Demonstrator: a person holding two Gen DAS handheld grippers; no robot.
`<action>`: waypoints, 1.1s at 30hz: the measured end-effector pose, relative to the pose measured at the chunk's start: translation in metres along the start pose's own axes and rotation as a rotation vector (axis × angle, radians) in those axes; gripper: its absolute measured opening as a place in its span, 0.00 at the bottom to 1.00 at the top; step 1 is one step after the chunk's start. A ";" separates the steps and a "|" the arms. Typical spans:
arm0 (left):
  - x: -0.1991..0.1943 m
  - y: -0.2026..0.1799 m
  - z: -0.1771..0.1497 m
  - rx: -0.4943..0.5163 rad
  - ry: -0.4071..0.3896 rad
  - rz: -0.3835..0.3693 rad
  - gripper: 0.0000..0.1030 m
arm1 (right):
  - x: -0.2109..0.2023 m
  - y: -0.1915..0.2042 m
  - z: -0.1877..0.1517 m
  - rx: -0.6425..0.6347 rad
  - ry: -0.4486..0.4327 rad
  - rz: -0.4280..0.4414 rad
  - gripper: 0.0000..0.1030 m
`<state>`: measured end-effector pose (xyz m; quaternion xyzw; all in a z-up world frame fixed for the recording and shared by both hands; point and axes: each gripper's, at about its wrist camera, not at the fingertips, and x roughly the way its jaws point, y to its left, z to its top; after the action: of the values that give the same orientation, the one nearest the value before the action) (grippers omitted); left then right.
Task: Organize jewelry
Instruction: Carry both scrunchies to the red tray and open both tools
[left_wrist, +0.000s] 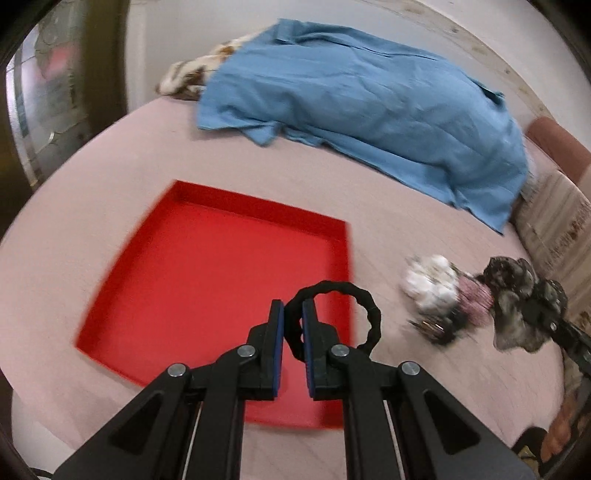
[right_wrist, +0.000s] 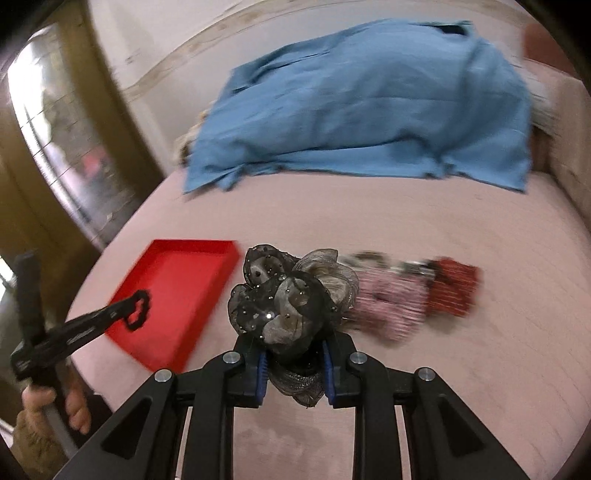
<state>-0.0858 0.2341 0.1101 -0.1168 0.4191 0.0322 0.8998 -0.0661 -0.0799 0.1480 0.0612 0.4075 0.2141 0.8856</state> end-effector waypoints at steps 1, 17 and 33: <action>0.004 0.008 0.007 -0.002 0.000 0.016 0.09 | 0.010 0.015 0.006 -0.016 0.014 0.027 0.24; 0.101 0.096 0.074 -0.091 0.088 0.149 0.09 | 0.174 0.137 0.053 -0.209 0.169 0.069 0.27; 0.094 0.104 0.085 -0.077 0.013 0.148 0.51 | 0.219 0.137 0.049 -0.213 0.217 0.035 0.57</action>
<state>0.0222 0.3517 0.0720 -0.1202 0.4310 0.1142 0.8870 0.0519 0.1408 0.0671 -0.0493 0.4746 0.2770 0.8340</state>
